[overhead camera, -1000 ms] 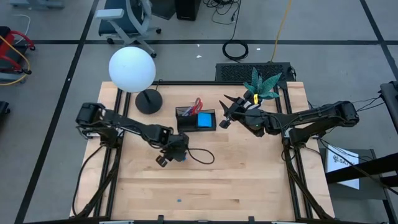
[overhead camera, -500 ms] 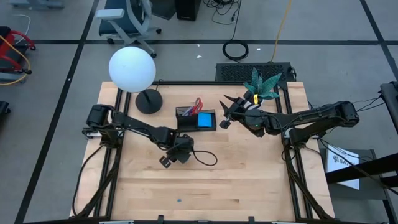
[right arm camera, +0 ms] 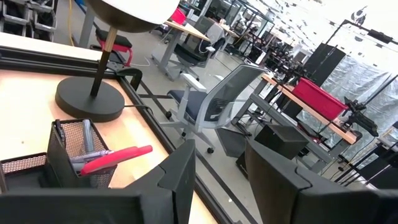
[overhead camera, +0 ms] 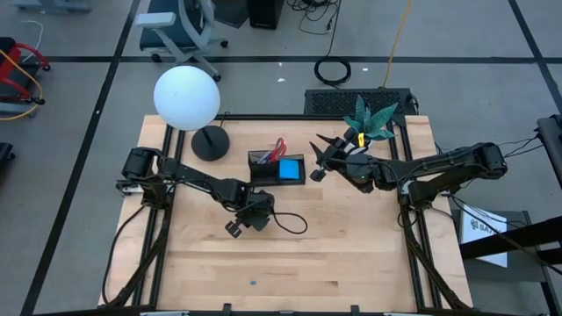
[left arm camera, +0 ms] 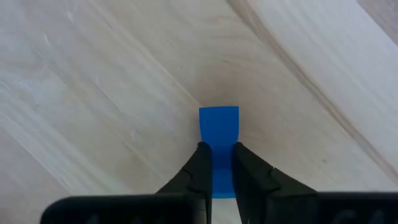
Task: Pick and place office supplies into organizer
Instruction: Put the blue eraser into the black mesh organizer
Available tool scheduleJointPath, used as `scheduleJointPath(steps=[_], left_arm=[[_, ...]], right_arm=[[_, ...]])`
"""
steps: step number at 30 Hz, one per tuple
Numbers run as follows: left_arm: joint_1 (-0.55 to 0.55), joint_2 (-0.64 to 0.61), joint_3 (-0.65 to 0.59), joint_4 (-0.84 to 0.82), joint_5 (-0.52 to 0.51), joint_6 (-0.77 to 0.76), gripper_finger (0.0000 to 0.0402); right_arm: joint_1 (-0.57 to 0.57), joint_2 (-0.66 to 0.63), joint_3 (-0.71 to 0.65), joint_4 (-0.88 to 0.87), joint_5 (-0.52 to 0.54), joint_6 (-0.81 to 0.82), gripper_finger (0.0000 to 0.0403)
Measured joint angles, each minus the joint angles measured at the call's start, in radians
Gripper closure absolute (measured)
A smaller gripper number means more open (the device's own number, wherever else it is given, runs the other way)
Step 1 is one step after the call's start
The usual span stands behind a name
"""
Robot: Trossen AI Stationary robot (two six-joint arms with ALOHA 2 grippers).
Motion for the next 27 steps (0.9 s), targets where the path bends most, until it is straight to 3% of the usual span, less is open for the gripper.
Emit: scheduleJointPath(steps=[8, 15, 20, 27], left_arm=[[-0.003, -0.034, -0.006, -0.014, -0.017, -0.019, 0.0351], [-0.021, -0.13, -0.013, -0.051, -0.097, -0.038, 0.0345], [-0.022, -0.196, -0.01, -0.082, -0.206, -0.047, 0.0372], [0.006, -0.245, -0.008, -0.07, -0.331, -0.018, 0.0374]], right_arm=[[0.0, 0.0, 0.0, 0.0, 0.0, -0.001, 0.0271], [0.0, 0.0, 0.0, -0.002, 0.0, -0.001, 0.0271], [0.0, 0.0, 0.0, -0.003, 0.0, -0.001, 0.0271], [0.0, 0.0, 0.001, -0.002, 0.0, -0.001, 0.0271]])
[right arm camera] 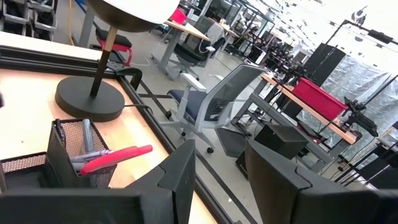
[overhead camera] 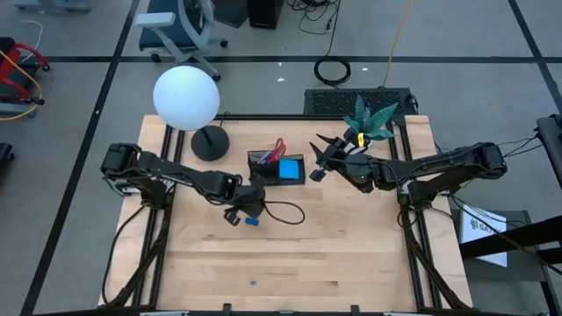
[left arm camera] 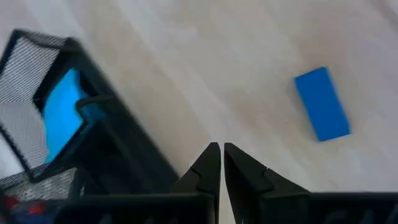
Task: Pick and place office supplies into organizer
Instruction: Put the blue eraser into the black mesh organizer
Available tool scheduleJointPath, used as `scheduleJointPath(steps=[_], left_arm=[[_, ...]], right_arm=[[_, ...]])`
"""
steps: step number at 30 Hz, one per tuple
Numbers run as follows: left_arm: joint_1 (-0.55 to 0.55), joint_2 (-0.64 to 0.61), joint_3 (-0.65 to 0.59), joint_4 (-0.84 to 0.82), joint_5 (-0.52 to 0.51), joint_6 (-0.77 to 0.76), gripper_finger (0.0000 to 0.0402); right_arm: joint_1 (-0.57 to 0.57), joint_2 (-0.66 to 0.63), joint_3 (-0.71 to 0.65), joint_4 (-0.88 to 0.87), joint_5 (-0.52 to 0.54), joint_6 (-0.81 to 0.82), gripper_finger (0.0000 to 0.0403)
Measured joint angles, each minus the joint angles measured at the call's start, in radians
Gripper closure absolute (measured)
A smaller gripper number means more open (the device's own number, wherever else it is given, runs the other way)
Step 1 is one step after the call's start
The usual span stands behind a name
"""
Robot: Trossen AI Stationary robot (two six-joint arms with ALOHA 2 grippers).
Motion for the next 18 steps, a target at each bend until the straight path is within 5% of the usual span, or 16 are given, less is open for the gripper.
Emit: scheduleJointPath(steps=[9, 18], left_arm=[[0.012, -0.004, 0.001, -0.028, 0.185, -0.032, 0.0371], [-0.035, -0.005, 0.002, -0.029, 0.187, -0.165, 0.0336]], right_arm=[[0.0, 0.0, 0.0, 0.0, 0.0, 0.001, 0.0271], [0.0, 0.0, 0.0, 0.0, 0.0, 0.003, 0.0271]])
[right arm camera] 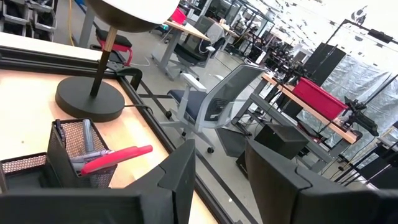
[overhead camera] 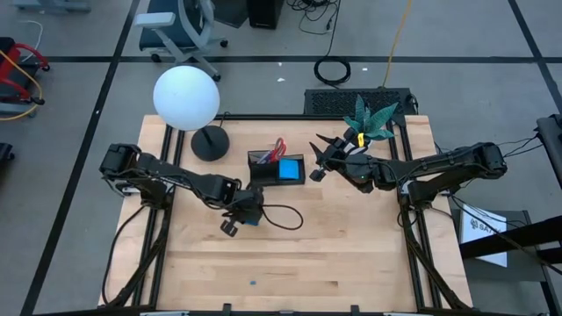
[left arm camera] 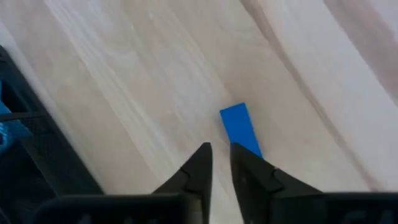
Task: Pick and place office supplies into organizer
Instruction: Put the blue eraser into the black mesh organizer
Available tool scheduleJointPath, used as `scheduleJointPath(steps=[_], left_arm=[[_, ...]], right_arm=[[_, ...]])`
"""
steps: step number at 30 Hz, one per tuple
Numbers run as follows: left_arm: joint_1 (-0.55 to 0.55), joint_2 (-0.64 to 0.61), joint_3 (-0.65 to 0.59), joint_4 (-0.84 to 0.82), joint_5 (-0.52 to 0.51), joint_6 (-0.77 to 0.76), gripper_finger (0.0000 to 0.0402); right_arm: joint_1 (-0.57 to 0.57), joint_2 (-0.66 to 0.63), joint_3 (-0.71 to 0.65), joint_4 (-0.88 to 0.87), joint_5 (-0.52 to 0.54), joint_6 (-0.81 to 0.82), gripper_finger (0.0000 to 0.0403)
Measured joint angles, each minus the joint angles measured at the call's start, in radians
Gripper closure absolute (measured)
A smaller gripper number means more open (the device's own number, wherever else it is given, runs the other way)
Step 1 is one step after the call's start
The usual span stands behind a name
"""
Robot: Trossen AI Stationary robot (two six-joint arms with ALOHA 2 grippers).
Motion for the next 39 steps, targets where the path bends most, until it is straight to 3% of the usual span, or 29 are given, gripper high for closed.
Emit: scheduleJointPath(steps=[8, 14, 26, 39], left_arm=[[0.0, 0.003, 0.0, 0.007, -0.001, -0.108, 0.0244], [0.0, 0.045, 0.003, 0.052, 0.037, -0.196, 0.0209], [0.002, 0.224, 0.008, 0.049, 0.066, -0.229, 0.0219], [0.006, 0.234, 0.005, 0.033, 0.096, -0.3, 0.0256]], right_arm=[[0.0, 0.0, 0.0, 0.0, 0.0, 0.0, 0.0271], [0.0, 0.0, 0.0, 0.0, 0.0, 0.001, 0.0271], [0.0, 0.0, 0.0, -0.001, -0.001, 0.004, 0.0271], [0.0, 0.0, 0.0, -0.001, -0.001, 0.004, 0.0271]])
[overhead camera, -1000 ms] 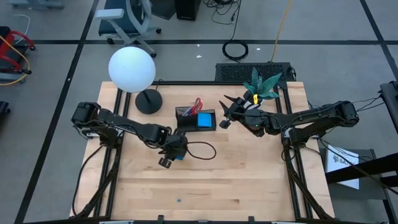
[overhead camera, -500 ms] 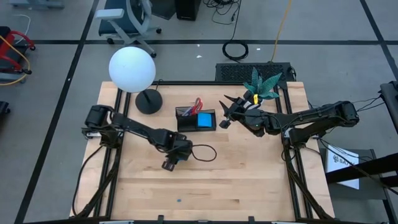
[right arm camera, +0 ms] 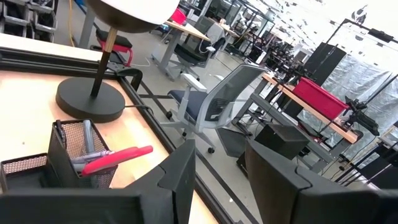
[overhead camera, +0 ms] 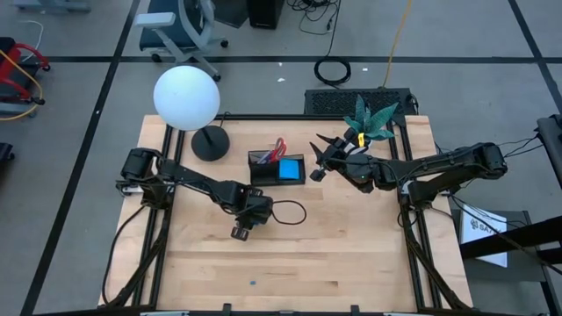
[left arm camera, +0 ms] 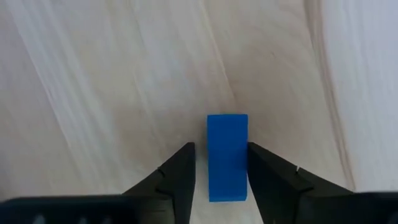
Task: Pick and place office supplies into organizer
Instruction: Put the blue eraser into the black mesh organizer
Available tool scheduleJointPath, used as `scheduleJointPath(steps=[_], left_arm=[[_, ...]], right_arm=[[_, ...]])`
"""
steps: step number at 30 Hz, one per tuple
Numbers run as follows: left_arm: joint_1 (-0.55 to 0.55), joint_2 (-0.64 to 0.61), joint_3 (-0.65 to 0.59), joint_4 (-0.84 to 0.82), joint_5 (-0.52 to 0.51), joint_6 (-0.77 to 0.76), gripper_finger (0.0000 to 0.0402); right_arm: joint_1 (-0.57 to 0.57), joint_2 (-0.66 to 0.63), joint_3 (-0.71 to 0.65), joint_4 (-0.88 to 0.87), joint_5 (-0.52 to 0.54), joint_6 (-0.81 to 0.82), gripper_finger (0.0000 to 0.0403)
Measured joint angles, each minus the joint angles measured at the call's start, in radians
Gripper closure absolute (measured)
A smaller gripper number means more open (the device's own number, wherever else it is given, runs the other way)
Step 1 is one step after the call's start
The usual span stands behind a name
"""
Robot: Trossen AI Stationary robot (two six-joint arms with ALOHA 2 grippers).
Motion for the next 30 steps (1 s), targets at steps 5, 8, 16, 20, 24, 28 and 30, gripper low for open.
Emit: scheduleJointPath(steps=[5, 8, 16, 20, 24, 28, 30], left_arm=[[-0.001, 0.0, 0.0, -0.005, -0.01, -0.026, 0.0277], [-0.001, 0.0, 0.0, -0.008, -0.01, -0.03, 0.0289], [-0.002, -0.014, -0.003, -0.017, -0.011, -0.03, 0.0301], [-0.003, -0.04, -0.005, -0.033, -0.016, -0.029, 0.0299], [-0.004, -0.071, -0.011, -0.078, -0.017, -0.028, 0.0305], [-0.003, -0.093, -0.01, -0.085, -0.021, -0.026, 0.0308], [-0.004, -0.097, -0.009, -0.082, -0.042, -0.026, 0.0308]], right_arm=[[0.0, 0.0, 0.0, 0.0, 0.0, 0.0, 0.0271], [0.0, 0.0, 0.0, 0.0, 0.0, 0.0, 0.0271], [0.0, 0.0, 0.0, 0.0, 0.0, 0.0, 0.0271], [0.0, 0.0, 0.0, 0.0, 0.001, 0.0, 0.0271], [0.0, 0.0, 0.0, 0.0, 0.001, 0.0, 0.0271], [0.0, 0.0, -0.001, 0.0, 0.001, 0.0, 0.0271], [0.0, 0.0, -0.001, 0.0, 0.001, 0.0, 0.0271]])
